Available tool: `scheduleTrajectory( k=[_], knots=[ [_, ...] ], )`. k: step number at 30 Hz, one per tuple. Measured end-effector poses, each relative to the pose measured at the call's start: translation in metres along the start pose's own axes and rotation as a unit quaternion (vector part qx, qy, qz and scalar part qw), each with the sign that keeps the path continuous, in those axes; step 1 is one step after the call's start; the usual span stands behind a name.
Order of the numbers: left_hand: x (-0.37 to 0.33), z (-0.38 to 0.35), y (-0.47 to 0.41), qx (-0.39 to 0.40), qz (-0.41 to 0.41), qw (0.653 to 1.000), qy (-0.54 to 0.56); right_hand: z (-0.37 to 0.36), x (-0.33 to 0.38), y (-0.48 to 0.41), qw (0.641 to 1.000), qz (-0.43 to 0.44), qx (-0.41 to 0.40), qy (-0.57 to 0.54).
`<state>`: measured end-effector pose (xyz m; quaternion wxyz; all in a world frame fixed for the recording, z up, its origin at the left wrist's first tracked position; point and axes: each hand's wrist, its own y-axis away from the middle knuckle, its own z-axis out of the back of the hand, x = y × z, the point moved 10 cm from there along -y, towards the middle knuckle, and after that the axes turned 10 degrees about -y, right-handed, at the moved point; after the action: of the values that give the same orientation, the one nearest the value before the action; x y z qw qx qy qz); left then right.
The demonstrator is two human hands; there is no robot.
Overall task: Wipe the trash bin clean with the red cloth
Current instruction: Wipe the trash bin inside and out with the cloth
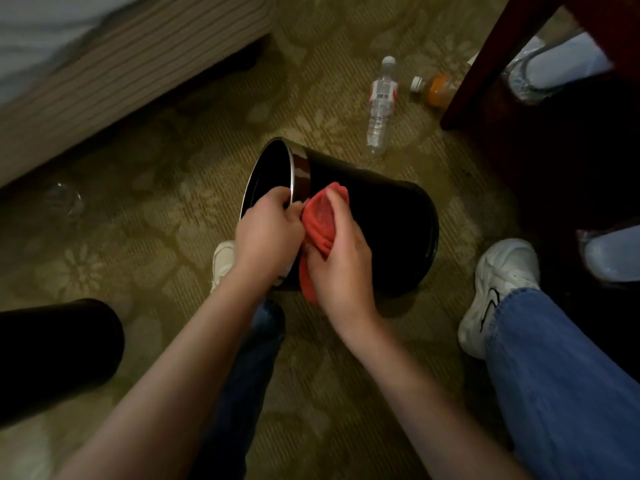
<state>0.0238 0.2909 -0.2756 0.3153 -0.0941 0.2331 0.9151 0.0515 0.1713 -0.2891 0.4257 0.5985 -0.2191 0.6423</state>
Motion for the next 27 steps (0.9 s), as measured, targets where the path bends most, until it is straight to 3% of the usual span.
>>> scheduleTrajectory(
  k=[13,23,27],
  knots=[
    [-0.007,-0.001,-0.004,-0.006,-0.029,1.000,0.010,0.028,-0.010,-0.019,0.996,-0.047,-0.070,-0.039],
    [-0.002,-0.001,-0.007,-0.014,-0.009,1.000,-0.006,0.013,-0.004,-0.009,0.998,-0.033,-0.036,-0.028],
    [-0.005,-0.001,-0.005,-0.011,-0.022,1.000,0.005,0.017,-0.010,-0.006,0.996,-0.046,-0.062,-0.033]
  ],
)
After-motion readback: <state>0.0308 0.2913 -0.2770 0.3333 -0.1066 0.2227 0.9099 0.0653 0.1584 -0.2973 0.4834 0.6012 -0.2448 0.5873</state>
